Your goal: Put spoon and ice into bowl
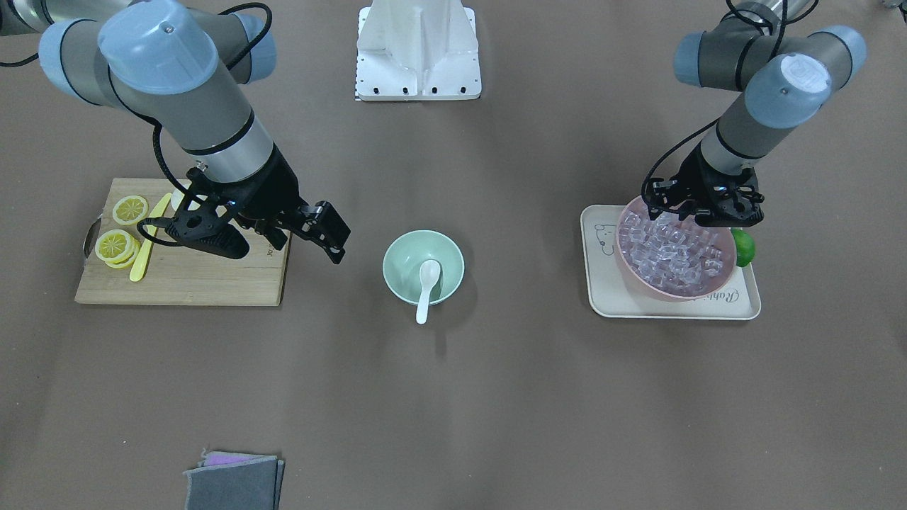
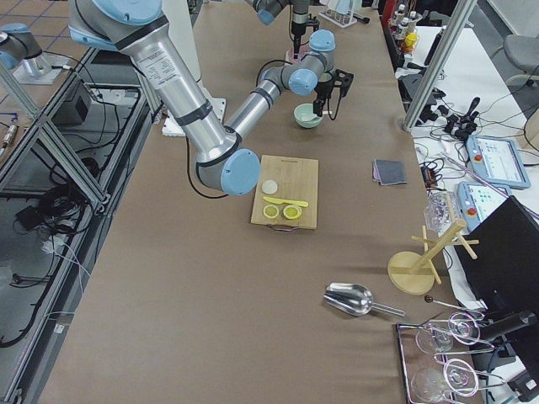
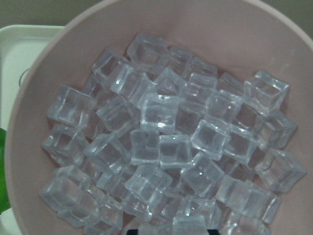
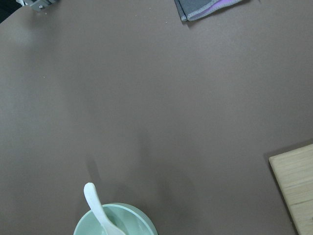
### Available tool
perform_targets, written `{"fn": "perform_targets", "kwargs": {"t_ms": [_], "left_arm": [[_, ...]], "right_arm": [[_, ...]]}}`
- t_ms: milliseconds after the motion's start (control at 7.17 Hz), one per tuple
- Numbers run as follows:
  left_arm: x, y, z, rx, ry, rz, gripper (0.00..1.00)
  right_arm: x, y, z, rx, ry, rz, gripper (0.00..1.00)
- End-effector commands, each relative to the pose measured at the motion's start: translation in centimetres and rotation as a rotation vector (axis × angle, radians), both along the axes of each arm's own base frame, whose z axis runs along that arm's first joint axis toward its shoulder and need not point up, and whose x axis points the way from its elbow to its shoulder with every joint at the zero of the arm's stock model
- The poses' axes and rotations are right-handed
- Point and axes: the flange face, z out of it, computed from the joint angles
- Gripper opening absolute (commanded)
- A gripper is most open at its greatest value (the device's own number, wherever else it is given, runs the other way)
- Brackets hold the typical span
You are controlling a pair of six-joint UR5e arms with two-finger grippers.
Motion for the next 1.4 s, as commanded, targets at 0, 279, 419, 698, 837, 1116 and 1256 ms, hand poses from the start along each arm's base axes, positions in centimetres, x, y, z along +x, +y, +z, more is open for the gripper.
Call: {"fn": "perform_targets", "kwargs": {"t_ms": [0,279,419,698,837,1116,1256], "left_arm": [[-4.0,-1.6,-3.1,-0.017,0.102,-0.023,0.0],[-1.9,-5.3,-11.4,0.022,0.157,-0.03,0.0],[0.7,-7.0,-16.3,0.014,0.156,-0.013,0.0],[8.8,-7.3,-22.8,-0.063,0.185,-0.008,0.0],[13.7,-7.0,-25.4,-0.051,0.179,-0.029,0.0],[23.0,-8.2,-27.6,-0.03,0.222,-0.128,0.0],[25.0,-7.4,-27.6,-0.002,0.23,-0.14,0.0]], "right_arm": [[4.7,-0.5,0.5,0.01,0.017,-0.046,1.0],[13.5,0.5,6.6,0.076,0.035,-0.109,1.0],[18.4,0.7,10.1,0.099,0.036,-0.137,1.0],[25.6,2.2,16.5,0.153,0.061,-0.186,1.0],[28.0,2.8,19.3,0.174,0.087,-0.203,1.0],[31.6,4.3,23.8,0.211,0.127,-0.241,1.0],[32.4,4.7,24.5,0.212,0.132,-0.241,1.0]]}}
